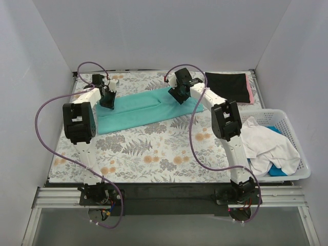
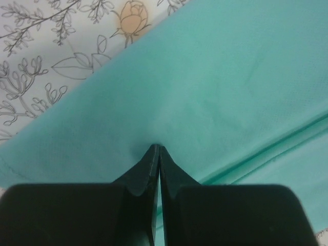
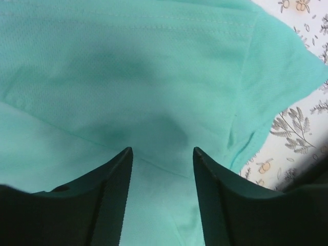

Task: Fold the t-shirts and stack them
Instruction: Fold the tshirt

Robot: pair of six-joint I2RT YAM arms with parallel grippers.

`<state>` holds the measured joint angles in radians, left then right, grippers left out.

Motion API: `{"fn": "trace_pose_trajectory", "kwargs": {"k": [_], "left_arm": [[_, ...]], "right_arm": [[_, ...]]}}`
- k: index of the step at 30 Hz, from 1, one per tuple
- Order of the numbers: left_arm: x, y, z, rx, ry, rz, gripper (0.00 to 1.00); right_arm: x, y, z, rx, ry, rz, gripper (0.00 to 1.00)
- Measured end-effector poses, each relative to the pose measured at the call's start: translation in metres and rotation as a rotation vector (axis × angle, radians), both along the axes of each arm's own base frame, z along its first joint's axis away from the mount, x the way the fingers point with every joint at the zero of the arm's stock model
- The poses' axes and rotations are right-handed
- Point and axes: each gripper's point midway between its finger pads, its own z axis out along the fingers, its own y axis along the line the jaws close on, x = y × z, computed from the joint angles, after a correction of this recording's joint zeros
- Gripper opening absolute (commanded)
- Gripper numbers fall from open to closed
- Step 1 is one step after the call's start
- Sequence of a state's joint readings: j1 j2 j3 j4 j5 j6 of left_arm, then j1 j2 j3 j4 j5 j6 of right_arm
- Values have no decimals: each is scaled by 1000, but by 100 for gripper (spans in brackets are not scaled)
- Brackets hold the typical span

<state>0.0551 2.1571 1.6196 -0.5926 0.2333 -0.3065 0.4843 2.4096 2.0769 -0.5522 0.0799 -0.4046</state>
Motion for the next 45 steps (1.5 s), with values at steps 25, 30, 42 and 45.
{"fn": "trace_pose_trajectory", "kwargs": {"k": [25,30,42,45], "left_arm": [[-276,-141,11,-78,419,-372,0],[-238,-157,50,-147,271,-346,0],[-198,-176,196,-338,-371,-311,58],[-193,-176,212,-365,-430,-292,79]], "right_arm": [[-104,-20,50,164,226,35,47],[-122,-7,42,209,294,42,41],[-130,9,-16,108,364,55,35],[-111,8,-18,74,320,50,34]]}}
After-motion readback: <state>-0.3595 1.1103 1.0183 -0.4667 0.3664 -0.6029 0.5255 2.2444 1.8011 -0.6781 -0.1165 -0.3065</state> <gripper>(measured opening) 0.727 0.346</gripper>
